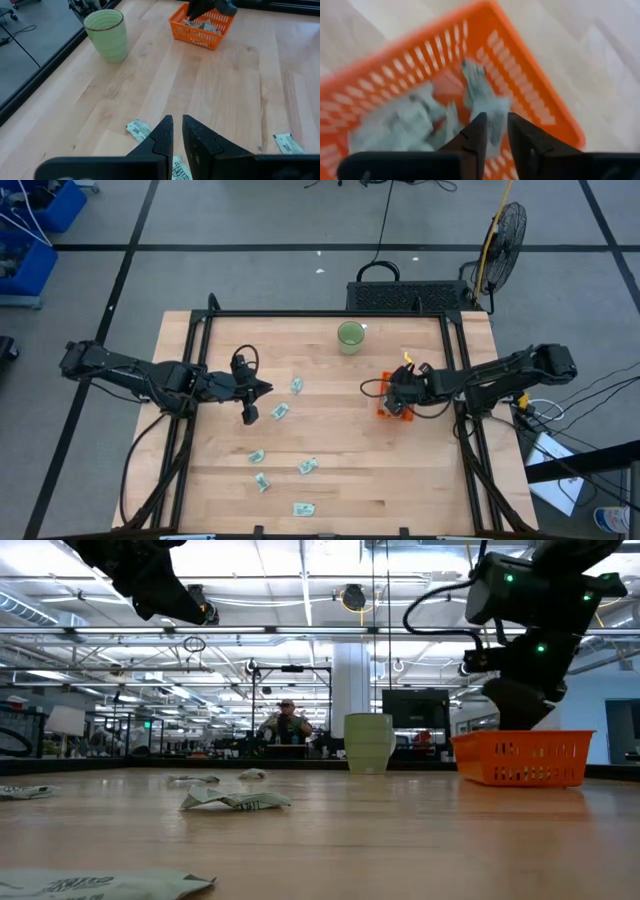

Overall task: Pick and place Stevia / Truvia into bins
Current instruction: Put the light green packet into the orange basket

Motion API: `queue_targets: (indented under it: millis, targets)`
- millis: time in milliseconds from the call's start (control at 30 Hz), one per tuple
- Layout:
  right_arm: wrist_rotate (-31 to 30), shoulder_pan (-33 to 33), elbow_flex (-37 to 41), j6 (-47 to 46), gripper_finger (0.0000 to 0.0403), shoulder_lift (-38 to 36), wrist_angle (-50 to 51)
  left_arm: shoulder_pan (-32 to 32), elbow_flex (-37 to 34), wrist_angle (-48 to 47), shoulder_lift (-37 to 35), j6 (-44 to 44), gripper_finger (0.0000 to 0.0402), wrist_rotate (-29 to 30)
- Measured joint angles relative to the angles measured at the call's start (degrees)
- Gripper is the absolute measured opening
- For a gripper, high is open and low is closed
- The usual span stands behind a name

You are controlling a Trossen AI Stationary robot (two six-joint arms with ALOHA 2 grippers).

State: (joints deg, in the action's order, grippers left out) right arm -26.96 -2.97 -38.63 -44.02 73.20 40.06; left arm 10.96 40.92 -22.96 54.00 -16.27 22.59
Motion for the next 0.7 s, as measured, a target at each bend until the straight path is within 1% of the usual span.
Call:
queue_targets:
  millis: [133,200,367,467,567,700]
  targets:
    - [-0.09,1.52,-1.3,2.82,0.009,-1.89,-5.37,-0.01,0.0,-0.33,0.0,0.0,0.0047,0.0]
    - [-0.1,1.84,-2.15,4.34,0.0091,-3.36,-10.02,-0.01,-0.01,-1.04,0.0,0.0,0.0047,0.01]
    - [0.09,1.41,-2.27,12.83,0.0089,-6.56,-26.97,-0.02,-0.02,-3.94,0.0,-1.4,0.0047,0.07]
    - [0.12,0.72,-2.29,14.61,0.0091,-6.91,-36.22,-0.02,-0.26,-4.55,0.0,-2.24,0.0047,0.52]
    - [0.2,-0.28,-2.29,14.75,0.009,-6.82,-41.09,-0.02,-3.51,-0.41,-0.03,-2.04,0.0047,0.35]
    - [0.15,-1.87,-1.84,14.73,0.0089,-6.65,-42.95,-0.11,-11.57,8.93,0.02,-0.55,0.0047,-0.07]
